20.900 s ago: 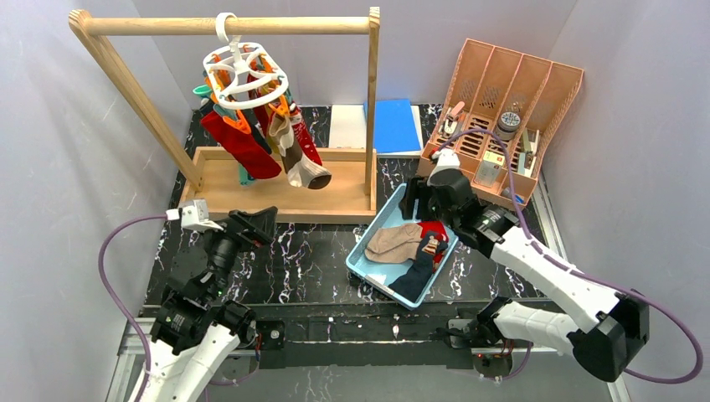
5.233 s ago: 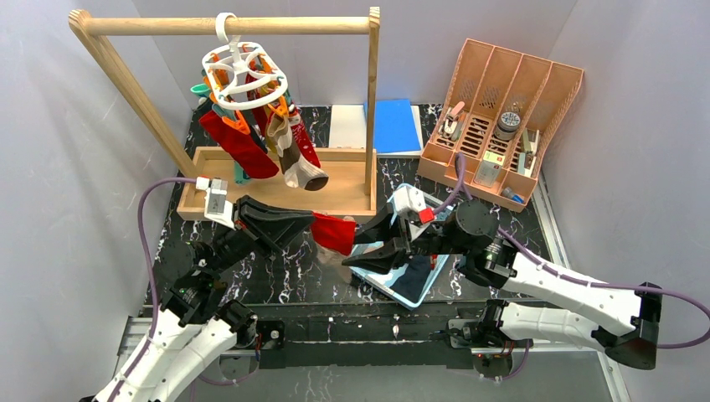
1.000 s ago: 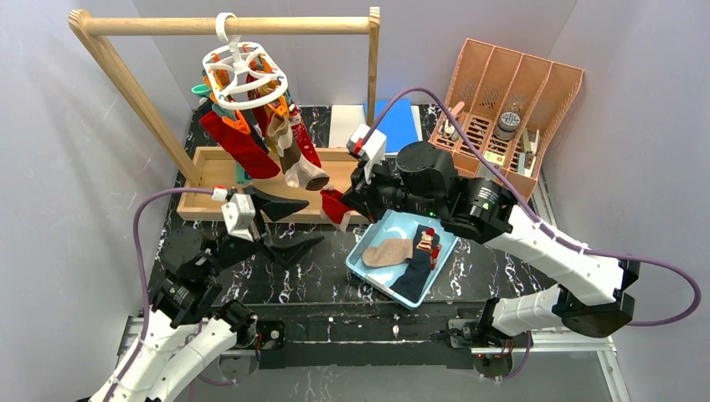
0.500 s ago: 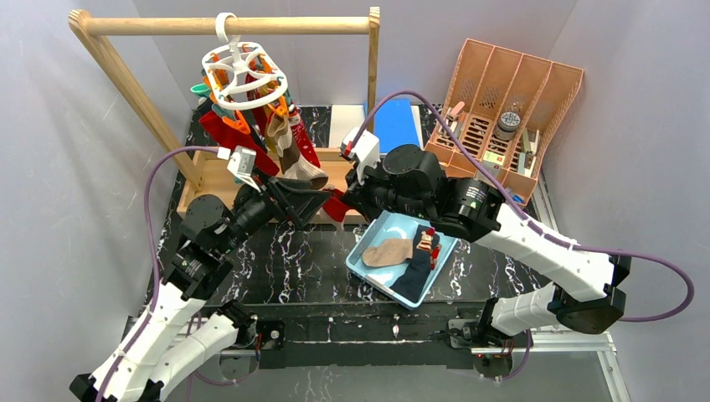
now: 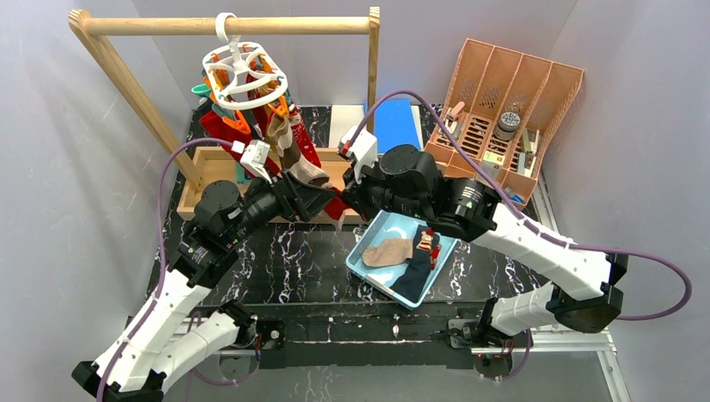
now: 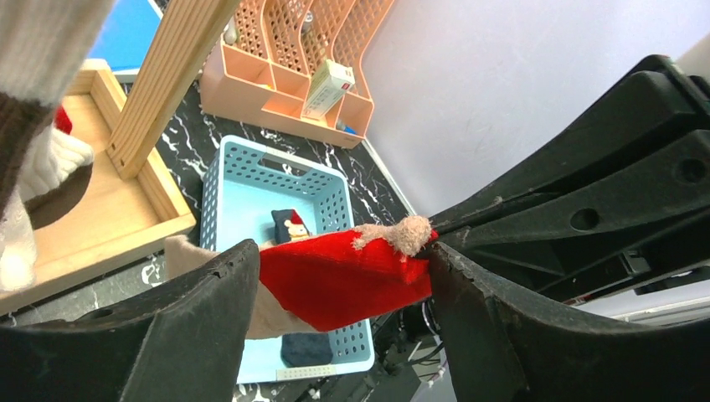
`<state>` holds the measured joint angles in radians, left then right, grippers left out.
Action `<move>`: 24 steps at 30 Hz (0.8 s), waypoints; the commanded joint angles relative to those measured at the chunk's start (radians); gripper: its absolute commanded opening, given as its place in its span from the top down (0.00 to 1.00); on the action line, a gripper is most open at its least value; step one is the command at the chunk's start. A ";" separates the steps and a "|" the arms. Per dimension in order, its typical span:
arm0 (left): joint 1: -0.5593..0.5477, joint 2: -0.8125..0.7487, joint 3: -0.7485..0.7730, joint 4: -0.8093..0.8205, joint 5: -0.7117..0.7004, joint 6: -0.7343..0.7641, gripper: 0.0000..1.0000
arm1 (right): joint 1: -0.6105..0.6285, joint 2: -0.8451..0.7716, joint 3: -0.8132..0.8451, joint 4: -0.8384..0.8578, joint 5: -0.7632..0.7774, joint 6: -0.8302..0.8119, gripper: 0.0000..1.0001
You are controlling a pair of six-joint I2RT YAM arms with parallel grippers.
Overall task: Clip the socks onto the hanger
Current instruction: Pick up the sock from the bin.
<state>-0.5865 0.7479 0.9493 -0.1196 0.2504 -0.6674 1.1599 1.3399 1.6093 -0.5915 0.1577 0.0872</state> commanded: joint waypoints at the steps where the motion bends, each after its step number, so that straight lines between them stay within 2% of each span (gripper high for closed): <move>1: -0.004 0.002 0.040 -0.031 0.005 0.017 0.30 | 0.013 0.017 0.035 0.064 0.005 0.017 0.99; 12: -0.004 -0.005 0.040 -0.035 0.010 0.009 0.42 | 0.029 0.038 0.036 0.067 0.016 0.012 0.99; 14: -0.004 -0.006 0.035 -0.035 0.017 0.008 0.53 | 0.032 0.038 0.035 0.072 0.016 0.013 0.99; 16: -0.004 -0.006 0.031 -0.035 0.020 0.009 0.68 | 0.035 0.036 0.034 0.077 0.022 0.014 0.99; 17: -0.004 -0.009 0.029 -0.035 0.021 0.008 0.70 | 0.035 0.035 0.033 0.080 0.025 0.015 0.99; 22: -0.004 -0.027 0.026 -0.036 0.020 0.016 0.70 | 0.035 0.030 0.026 0.082 0.054 0.022 0.99; 24: -0.004 -0.032 0.023 -0.035 0.026 0.016 0.66 | 0.035 0.025 0.023 0.085 0.073 0.028 0.99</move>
<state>-0.5869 0.7368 0.9516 -0.1444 0.2584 -0.6655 1.1900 1.3849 1.6093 -0.5671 0.1795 0.1017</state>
